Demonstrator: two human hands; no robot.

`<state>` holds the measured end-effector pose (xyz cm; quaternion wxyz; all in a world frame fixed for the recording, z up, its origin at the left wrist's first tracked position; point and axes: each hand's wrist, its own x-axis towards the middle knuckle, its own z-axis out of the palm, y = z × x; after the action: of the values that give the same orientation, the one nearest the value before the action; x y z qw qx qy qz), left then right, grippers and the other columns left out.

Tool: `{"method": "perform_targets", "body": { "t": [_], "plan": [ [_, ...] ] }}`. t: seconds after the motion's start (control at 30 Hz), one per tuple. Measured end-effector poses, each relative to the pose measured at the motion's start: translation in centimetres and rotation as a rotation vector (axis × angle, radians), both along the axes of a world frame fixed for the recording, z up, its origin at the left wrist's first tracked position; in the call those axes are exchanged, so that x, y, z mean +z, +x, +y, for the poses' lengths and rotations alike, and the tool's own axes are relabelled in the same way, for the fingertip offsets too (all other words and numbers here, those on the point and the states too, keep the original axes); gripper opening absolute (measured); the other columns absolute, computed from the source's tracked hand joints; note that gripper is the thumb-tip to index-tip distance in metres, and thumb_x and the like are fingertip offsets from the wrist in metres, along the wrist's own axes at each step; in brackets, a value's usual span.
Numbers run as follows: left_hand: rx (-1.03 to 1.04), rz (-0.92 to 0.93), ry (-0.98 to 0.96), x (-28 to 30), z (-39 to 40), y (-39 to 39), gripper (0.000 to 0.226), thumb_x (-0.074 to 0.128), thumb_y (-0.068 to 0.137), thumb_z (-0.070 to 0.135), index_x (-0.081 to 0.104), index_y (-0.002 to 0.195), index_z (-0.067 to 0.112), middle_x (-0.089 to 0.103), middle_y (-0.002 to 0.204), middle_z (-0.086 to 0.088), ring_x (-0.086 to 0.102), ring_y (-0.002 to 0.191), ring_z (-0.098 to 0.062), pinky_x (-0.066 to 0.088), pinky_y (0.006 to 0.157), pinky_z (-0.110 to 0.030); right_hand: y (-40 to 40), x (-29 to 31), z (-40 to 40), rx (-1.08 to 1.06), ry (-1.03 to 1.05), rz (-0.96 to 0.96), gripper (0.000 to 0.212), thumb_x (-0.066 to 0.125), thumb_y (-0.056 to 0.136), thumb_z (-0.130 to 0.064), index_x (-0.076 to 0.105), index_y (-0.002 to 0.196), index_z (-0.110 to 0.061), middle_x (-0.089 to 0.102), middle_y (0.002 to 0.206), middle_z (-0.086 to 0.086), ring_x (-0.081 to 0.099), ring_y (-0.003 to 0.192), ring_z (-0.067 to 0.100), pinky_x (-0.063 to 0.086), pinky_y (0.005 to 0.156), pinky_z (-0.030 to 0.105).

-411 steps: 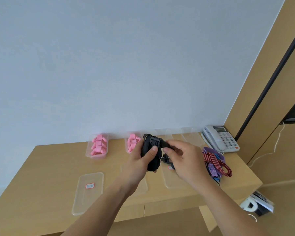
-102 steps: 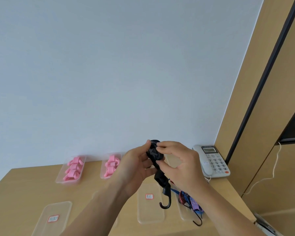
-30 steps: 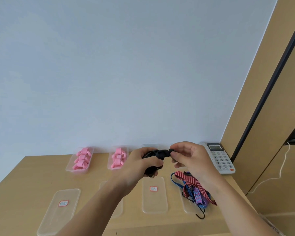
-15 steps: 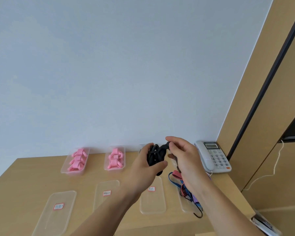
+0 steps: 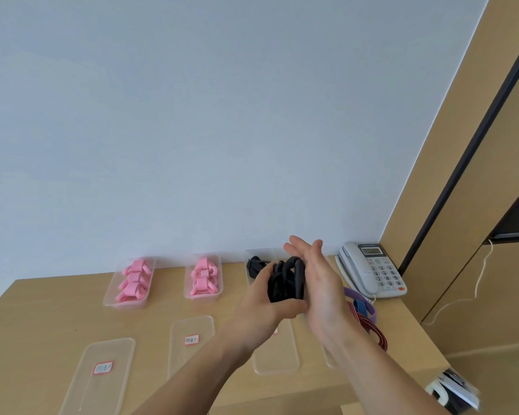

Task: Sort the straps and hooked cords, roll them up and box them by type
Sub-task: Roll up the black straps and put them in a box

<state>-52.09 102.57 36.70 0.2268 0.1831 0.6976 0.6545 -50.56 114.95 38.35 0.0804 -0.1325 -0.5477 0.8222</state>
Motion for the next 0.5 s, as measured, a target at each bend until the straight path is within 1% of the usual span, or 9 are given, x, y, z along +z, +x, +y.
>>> {"method": "perform_targets", "body": {
  "t": [0.03,0.07,0.13,0.17,0.23,0.33,0.4,0.43,0.5],
  "plan": [
    [0.011,-0.021,0.015,-0.4,-0.3,-0.3,0.049,0.074,0.074,0.022,0.062,0.120,0.029,0.072,0.112,-0.006,0.070,0.101,-0.025,0.054,0.099,-0.057,-0.2,-0.3,-0.1,0.003,0.002,0.003,0.062,0.069,0.077,-0.062,0.062,0.129,-0.028,0.063,0.133,-0.011,0.058,0.122,0.008,0.046,0.107,0.040],
    [0.025,-0.043,0.045,-0.7,-0.7,-0.6,0.047,0.072,0.072,0.022,0.064,0.119,0.028,0.071,0.112,-0.008,0.070,0.100,-0.028,0.053,0.099,-0.058,-0.4,-0.5,-0.2,0.008,0.005,0.012,0.052,0.073,0.082,-0.045,0.061,0.129,-0.025,0.063,0.133,-0.009,0.059,0.123,0.009,0.045,0.109,0.041],
    [0.046,-0.086,0.111,-1.3,-1.6,-1.3,0.046,0.065,0.073,0.018,0.067,0.118,0.026,0.072,0.111,-0.010,0.071,0.098,-0.026,0.057,0.097,-0.051,-0.7,-1.2,-0.6,0.001,0.002,0.019,0.036,0.062,0.092,-0.014,0.060,0.128,-0.019,0.066,0.130,-0.004,0.062,0.120,0.011,0.047,0.105,0.038],
    [0.039,-0.101,0.137,-1.6,-2.2,-1.8,0.046,0.063,0.073,0.016,0.068,0.118,0.023,0.072,0.110,-0.012,0.070,0.096,-0.024,0.059,0.095,-0.047,-0.7,-1.6,-0.9,0.019,0.018,0.008,0.030,0.058,0.096,-0.009,0.062,0.125,-0.016,0.069,0.125,-0.001,0.065,0.115,0.012,0.049,0.099,0.036],
    [0.012,-0.111,0.159,-2.3,-3.1,-2.5,0.047,0.060,0.072,0.015,0.068,0.118,0.018,0.069,0.106,-0.016,0.068,0.092,-0.021,0.058,0.092,-0.044,-0.5,-2.9,-1.6,0.095,0.085,-0.023,0.025,0.056,0.099,-0.018,0.066,0.121,-0.012,0.071,0.120,0.009,0.067,0.114,0.020,0.050,0.096,0.039],
    [-0.001,-0.167,0.158,-4.1,-4.3,-3.6,0.053,0.059,0.067,0.015,0.067,0.119,0.020,0.068,0.107,-0.015,0.065,0.095,-0.023,0.055,0.092,-0.046,-0.5,-5.2,-3.1,0.156,0.093,-0.104,0.041,0.064,0.093,-0.039,0.068,0.122,-0.010,0.067,0.122,0.023,0.063,0.117,0.024,0.046,0.099,0.045],
    [0.018,-0.194,0.118,-5.4,-4.7,-3.9,0.061,0.061,0.060,0.018,0.067,0.119,0.031,0.067,0.118,-0.006,0.065,0.104,-0.021,0.055,0.095,-0.044,-0.5,-6.6,-3.7,0.146,0.064,-0.150,0.043,0.063,0.090,-0.035,0.066,0.122,-0.007,0.070,0.120,0.018,0.065,0.118,0.025,0.048,0.103,0.045],
    [0.036,-0.201,0.088,-6.1,-4.8,-4.1,0.064,0.061,0.056,0.022,0.067,0.118,0.036,0.062,0.126,-0.004,0.064,0.111,-0.022,0.056,0.098,-0.045,-0.5,-7.3,-3.9,0.142,0.062,-0.167,0.042,0.061,0.090,-0.032,0.065,0.123,-0.007,0.071,0.120,0.016,0.065,0.119,0.026,0.049,0.105,0.046],
    [0.070,-0.238,0.058,-7.3,-4.8,-4.4,0.066,0.059,0.054,0.021,0.067,0.118,0.038,0.050,0.131,0.000,0.060,0.118,-0.020,0.057,0.098,-0.046,-0.6,-8.4,-4.1,0.136,0.082,-0.193,0.037,0.059,0.094,-0.024,0.063,0.125,-0.006,0.072,0.120,0.014,0.066,0.118,0.026,0.050,0.105,0.047]
  ]
}}
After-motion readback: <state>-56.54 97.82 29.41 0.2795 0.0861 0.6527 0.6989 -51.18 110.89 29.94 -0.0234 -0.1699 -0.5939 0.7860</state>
